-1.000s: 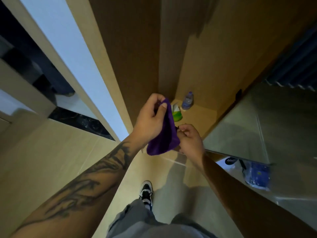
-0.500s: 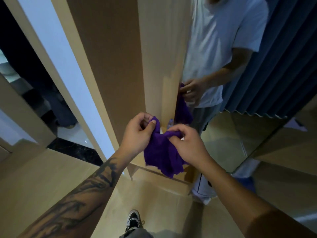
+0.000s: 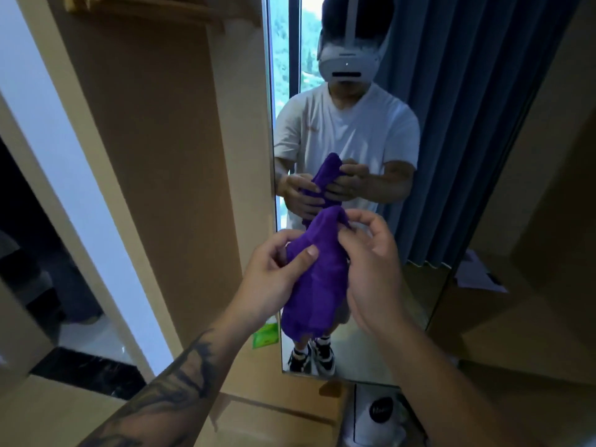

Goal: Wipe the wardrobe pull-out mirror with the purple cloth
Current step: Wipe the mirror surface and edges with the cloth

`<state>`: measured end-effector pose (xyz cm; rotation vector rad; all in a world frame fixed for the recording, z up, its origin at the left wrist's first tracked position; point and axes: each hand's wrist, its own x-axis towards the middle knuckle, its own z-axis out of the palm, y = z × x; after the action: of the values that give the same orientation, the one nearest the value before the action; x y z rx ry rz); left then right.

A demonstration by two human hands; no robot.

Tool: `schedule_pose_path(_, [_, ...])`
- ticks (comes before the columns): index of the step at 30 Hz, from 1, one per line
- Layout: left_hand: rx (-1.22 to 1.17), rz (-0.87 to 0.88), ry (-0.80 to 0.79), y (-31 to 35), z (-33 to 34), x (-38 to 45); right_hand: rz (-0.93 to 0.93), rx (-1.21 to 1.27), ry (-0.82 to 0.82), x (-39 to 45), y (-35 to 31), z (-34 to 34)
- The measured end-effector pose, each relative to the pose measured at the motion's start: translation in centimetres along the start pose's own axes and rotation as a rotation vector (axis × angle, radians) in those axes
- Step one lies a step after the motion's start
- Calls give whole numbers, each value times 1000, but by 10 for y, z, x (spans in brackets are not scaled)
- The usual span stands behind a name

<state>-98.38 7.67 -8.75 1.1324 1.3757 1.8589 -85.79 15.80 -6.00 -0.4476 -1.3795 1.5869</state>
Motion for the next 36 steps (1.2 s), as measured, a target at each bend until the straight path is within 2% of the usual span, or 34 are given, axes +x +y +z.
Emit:
schedule_pose_path(2, [-47, 50, 28, 15, 10, 13, -146, -61, -83, 1, -9, -1])
schedule_pose_path(5, [-132, 54, 2, 39, 20, 32, -327, -349, -236, 5, -16, -4])
schedule_pose_path(9, [-188, -29, -151, 76, 29, 52, -490, -775, -248, 29, -36, -9])
schedule_pose_path(12, [3, 120, -171, 106, 39, 67, -556, -923, -202, 53, -63, -10])
schedule_pose_path(16, [273, 332, -157, 151, 41, 87, -715, -961, -104, 89, -104, -2])
schedule_pose_path(19, [451, 549, -30, 188, 31, 108, -817, -953, -60, 119, -150, 10])
schedule_pose_path(22, [690, 822, 268, 221, 18, 141, -921, -1009, 27, 150, -202, 23])
schedule_pose_path(24, [762, 868, 420, 244, 12, 171, -962, -1114, 117, 169, -238, 33])
schedule_pose_path(26, [715, 869, 466, 266, 8, 198, -1010, -1192, 200, 185, -271, 43])
schedule_pose_path(29, [494, 792, 354, 284, 9, 225, -1049, -1354, 303, 202, -310, 57])
schedule_pose_path(32, [325, 738, 262, 282, 12, 240, -949, -1520, 344, 216, -335, 65])
schedule_pose_path(36, [151, 802, 268, 272, 20, 244, -849, -1669, 339, 222, -339, 82])
